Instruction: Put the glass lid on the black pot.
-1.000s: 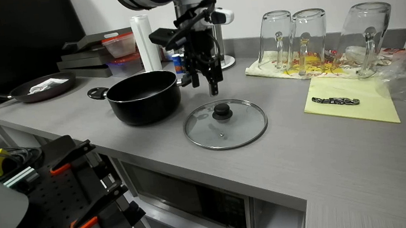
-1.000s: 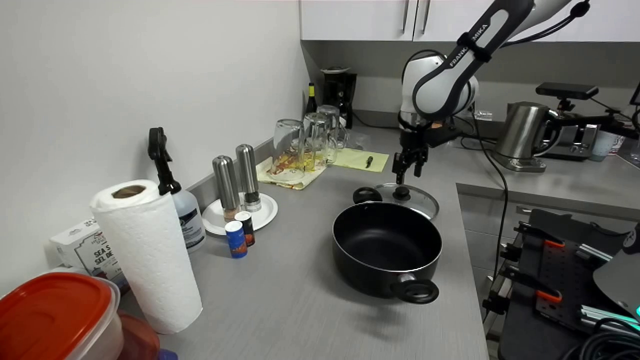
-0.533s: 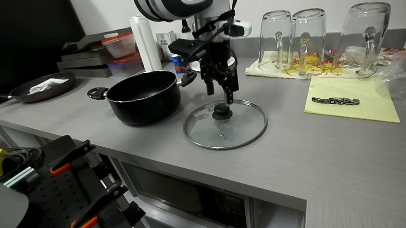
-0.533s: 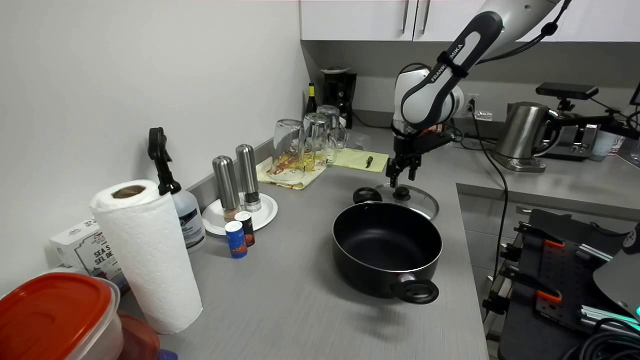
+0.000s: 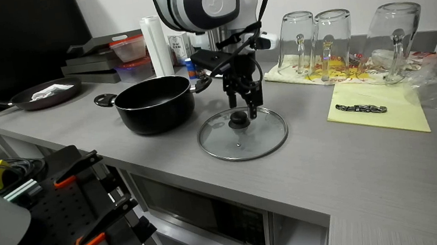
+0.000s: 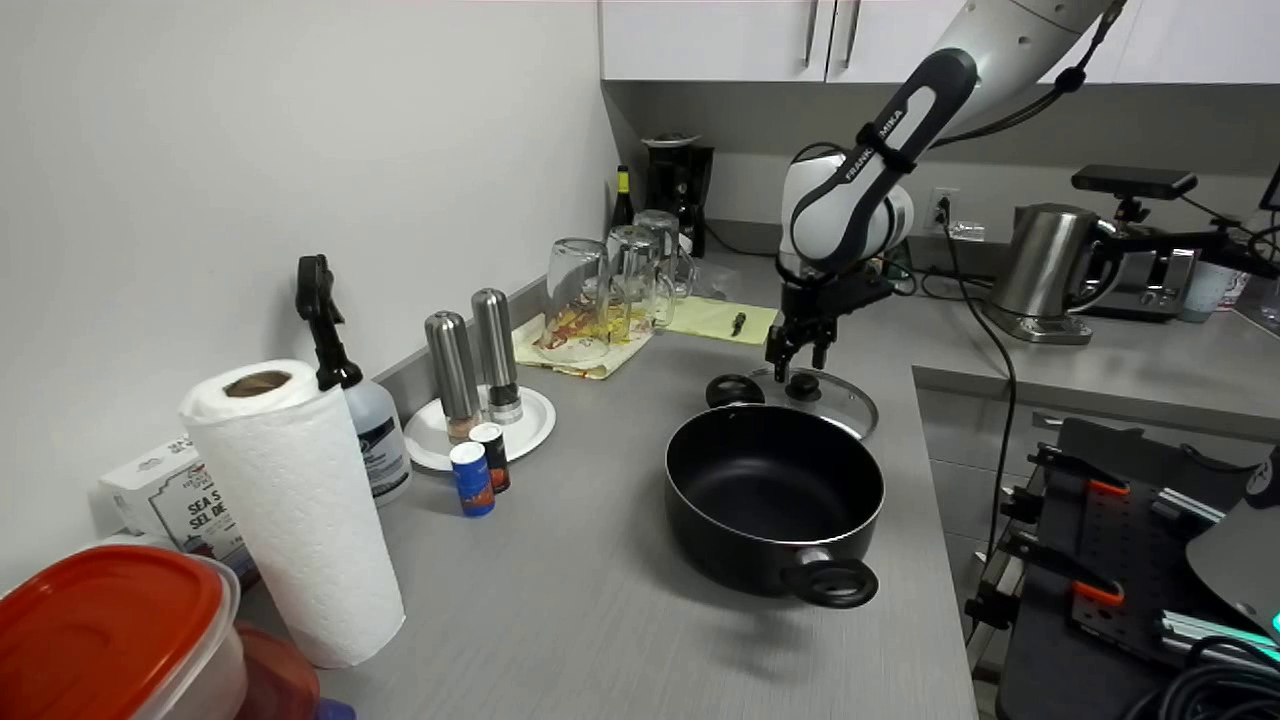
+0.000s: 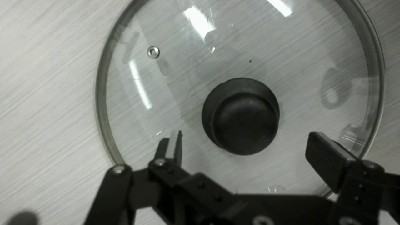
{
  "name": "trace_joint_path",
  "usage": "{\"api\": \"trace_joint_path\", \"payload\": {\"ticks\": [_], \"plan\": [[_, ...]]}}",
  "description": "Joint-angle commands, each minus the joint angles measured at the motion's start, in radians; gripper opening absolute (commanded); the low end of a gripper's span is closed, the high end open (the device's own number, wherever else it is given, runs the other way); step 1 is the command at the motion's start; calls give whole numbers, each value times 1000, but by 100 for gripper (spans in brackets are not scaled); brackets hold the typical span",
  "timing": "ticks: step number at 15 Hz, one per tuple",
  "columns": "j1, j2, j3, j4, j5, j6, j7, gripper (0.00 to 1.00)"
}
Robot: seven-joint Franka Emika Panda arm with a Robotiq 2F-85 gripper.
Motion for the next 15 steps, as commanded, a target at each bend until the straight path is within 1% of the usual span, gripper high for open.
{"api": "trace_joint_path", "payload": {"ticks": [1,5,6,7,9,10,15], "plan": [[-12,29,8,28,31,6,-14,100],[-16,24,10,18,38,6,-16,100],[-17,20,12,13,40,7,-19,94],[-17,12,15,5,42,8,-21,74],[-14,-2,20,-10,45,8,-22,69],[-12,-9,21,-19,46,7,-21,64],[-18,-46,43,-62,68,3,-38,25]]}}
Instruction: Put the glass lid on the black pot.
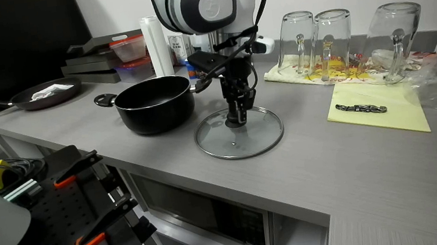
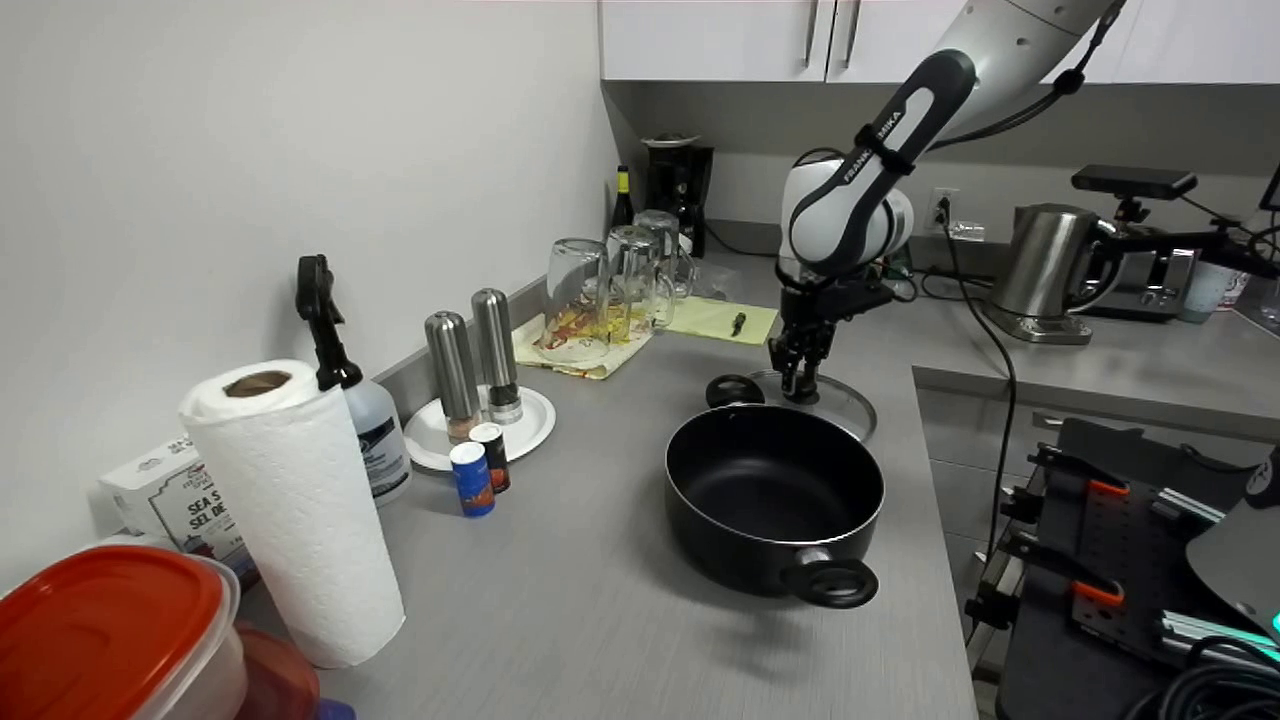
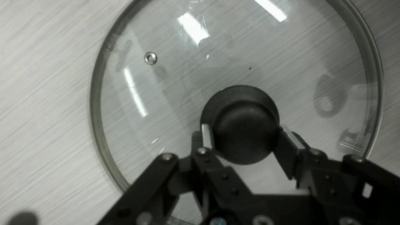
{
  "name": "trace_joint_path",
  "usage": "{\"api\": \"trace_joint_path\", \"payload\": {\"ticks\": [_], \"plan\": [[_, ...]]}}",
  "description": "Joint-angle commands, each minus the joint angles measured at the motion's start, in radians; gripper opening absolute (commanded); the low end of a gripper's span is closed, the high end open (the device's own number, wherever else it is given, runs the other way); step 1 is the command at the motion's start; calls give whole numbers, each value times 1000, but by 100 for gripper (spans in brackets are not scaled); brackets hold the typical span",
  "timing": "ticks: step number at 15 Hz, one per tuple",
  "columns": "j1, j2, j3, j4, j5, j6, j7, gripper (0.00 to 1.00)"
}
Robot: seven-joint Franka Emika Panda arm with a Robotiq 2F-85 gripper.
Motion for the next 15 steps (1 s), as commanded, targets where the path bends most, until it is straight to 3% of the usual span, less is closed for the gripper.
{"api": "trace_joint_path", "payload": {"ticks": [1,7,15], "plan": [[-11,-51,23,-54,41,3,-39,25],[-24,-122,23,-95,75,1,-64,25],[-53,-379,-19,-185,66,-25,-108,25]]}}
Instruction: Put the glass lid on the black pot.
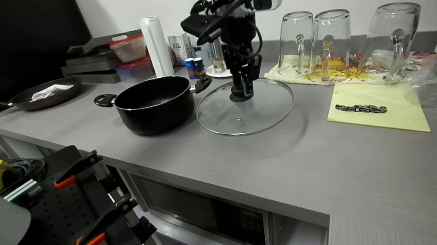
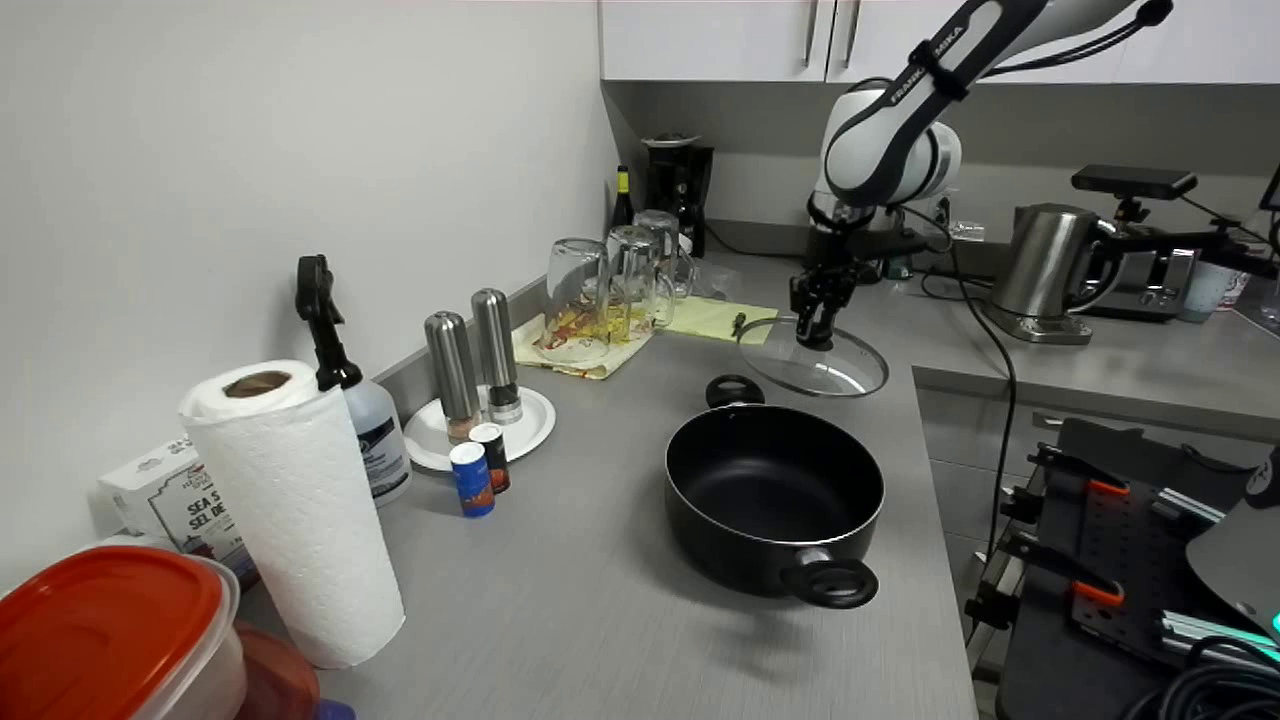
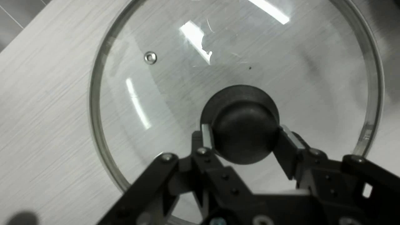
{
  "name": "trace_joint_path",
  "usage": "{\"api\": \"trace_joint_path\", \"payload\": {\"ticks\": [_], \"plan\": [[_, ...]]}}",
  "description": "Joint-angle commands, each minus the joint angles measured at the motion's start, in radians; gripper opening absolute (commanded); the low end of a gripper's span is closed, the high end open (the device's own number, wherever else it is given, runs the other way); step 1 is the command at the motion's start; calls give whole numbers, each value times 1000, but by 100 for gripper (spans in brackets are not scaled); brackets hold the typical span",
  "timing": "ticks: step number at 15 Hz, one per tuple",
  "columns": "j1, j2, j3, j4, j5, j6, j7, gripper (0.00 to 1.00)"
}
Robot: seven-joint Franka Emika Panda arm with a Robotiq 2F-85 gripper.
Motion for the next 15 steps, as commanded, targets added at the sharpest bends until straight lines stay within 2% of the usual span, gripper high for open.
{"api": "trace_joint_path", "payload": {"ticks": [1,8,15], "plan": [[2,-181,-2,-91,13,-25,-66,25],[85,-385,41,-187,-14,-101,-163,25],[206,-408,125,-174,-56,-177,-149,25]]}}
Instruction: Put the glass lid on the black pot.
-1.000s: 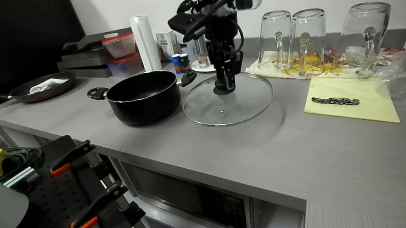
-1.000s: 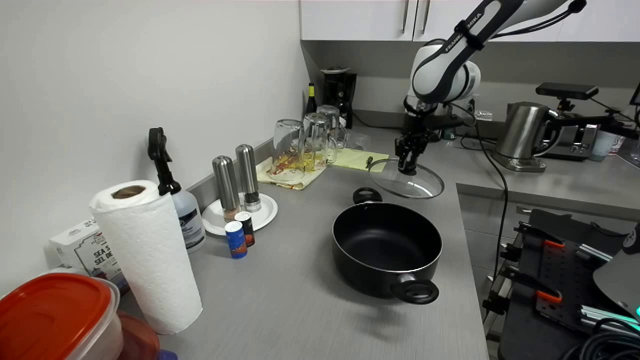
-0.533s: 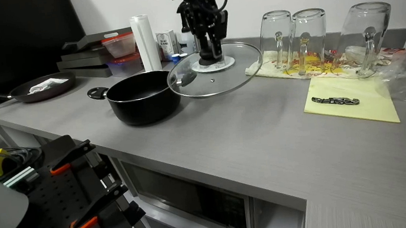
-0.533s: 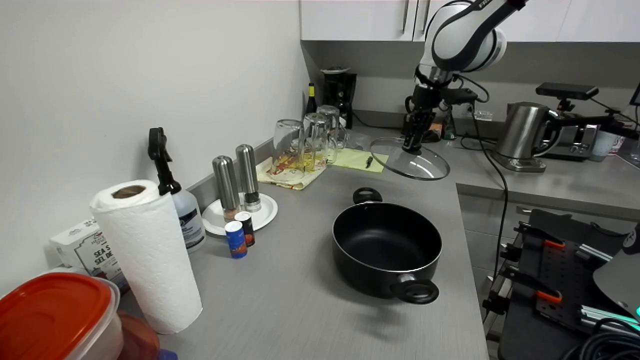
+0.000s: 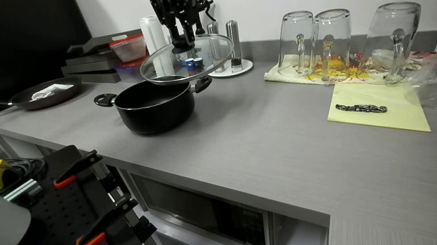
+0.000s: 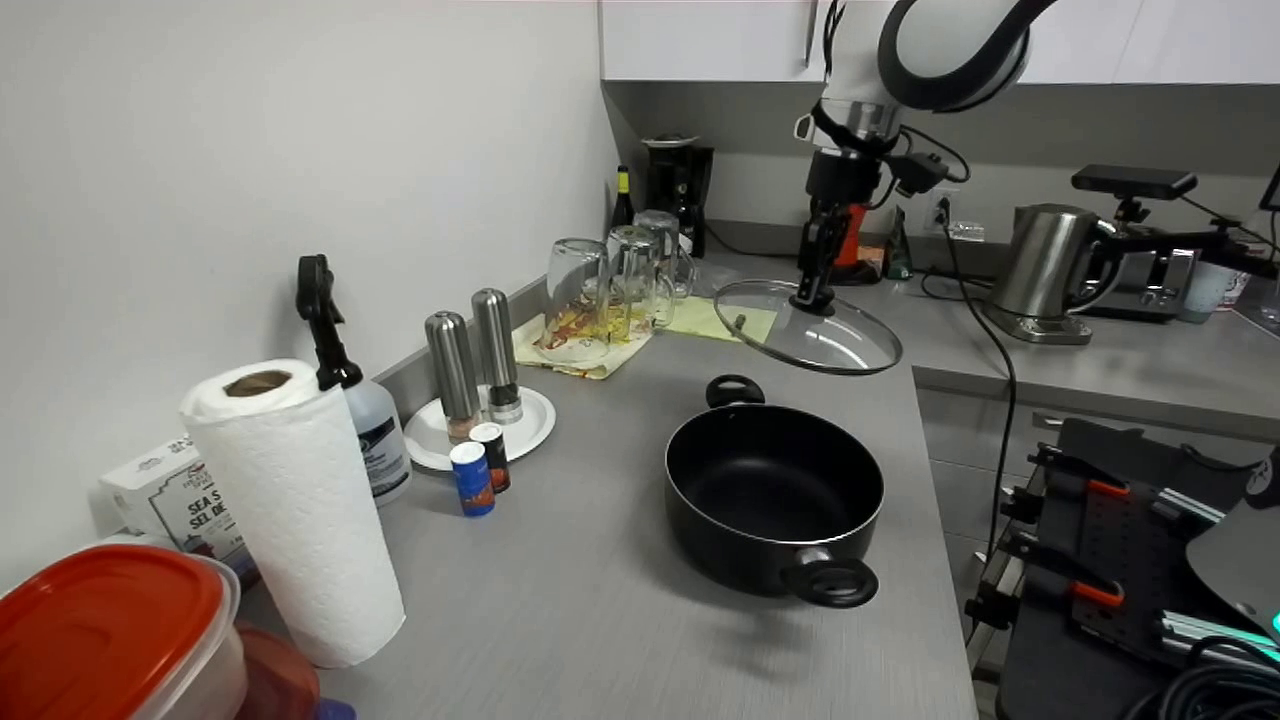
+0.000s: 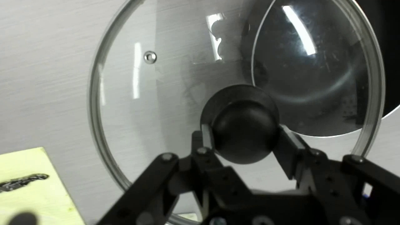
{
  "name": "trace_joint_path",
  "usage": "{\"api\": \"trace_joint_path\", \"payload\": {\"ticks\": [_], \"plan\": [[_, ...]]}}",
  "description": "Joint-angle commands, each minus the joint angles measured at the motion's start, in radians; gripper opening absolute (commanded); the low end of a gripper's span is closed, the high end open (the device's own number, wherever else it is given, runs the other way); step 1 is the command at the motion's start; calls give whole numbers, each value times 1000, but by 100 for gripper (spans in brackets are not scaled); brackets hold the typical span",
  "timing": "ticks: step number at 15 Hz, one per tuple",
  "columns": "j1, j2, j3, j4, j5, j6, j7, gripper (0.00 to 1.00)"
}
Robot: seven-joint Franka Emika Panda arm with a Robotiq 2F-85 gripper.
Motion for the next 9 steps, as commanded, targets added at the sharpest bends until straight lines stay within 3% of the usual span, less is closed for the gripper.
{"api": "trace_joint_path", "payload": {"ticks": [1,9], "plan": [[48,-18,35,8,-29,-39,-5,25],[116,63,103,40,-72,-56,8,25]]}}
